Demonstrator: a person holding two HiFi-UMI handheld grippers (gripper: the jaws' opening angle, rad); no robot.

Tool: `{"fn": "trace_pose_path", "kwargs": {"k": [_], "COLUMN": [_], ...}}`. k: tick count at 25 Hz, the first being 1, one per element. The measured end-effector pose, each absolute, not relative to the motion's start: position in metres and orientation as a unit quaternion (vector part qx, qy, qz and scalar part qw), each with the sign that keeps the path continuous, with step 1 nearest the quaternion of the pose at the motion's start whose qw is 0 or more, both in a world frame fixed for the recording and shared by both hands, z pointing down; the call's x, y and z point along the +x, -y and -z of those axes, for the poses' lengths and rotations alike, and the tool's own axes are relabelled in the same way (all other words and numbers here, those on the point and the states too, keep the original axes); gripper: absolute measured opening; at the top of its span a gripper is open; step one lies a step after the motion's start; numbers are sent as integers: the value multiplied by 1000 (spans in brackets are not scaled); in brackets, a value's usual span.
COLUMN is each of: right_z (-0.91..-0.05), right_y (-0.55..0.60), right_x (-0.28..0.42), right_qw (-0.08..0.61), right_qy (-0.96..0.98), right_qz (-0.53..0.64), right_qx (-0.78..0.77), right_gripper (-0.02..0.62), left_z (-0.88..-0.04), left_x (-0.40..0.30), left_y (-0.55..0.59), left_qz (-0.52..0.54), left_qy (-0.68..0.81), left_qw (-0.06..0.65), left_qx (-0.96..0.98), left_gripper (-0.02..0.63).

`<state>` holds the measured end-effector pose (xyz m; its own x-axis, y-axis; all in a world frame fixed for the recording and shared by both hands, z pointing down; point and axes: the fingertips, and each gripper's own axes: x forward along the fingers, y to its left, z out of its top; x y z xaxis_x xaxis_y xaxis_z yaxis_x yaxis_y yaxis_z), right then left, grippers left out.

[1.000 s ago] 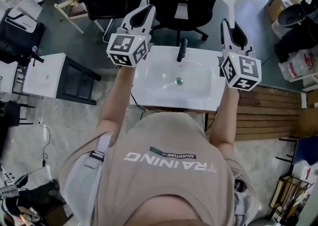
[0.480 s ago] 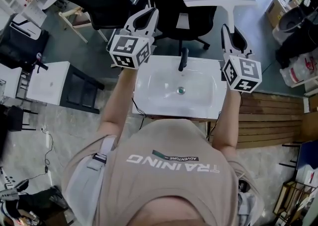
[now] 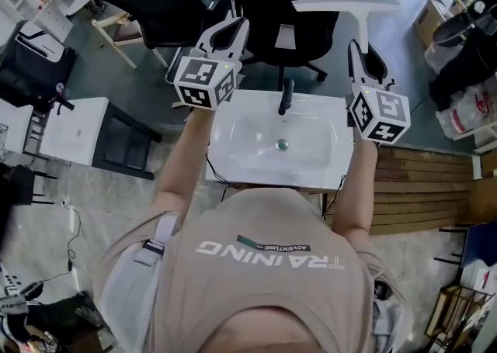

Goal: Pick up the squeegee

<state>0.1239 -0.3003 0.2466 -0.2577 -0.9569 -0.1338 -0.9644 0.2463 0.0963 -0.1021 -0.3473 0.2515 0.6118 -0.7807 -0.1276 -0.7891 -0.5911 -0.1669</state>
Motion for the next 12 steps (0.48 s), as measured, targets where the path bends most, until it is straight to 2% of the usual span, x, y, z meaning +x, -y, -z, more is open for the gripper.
{"fn": "trace_pose_path", "kwargs": {"k": [12], "right_z": [-251], "right_y": [302], "right_x": [121], "right_qw": [10], "right_qy": [-792], "right_qz": [-78], "right_qx": [-606], "right_gripper": [98], "left_z": [-262], "left_x": [-104], "left_y": [349], "left_qz": [-19], "left_qy": [-442], "left_qw": [92], "left_qx": [-892], "left_gripper": [12]}}
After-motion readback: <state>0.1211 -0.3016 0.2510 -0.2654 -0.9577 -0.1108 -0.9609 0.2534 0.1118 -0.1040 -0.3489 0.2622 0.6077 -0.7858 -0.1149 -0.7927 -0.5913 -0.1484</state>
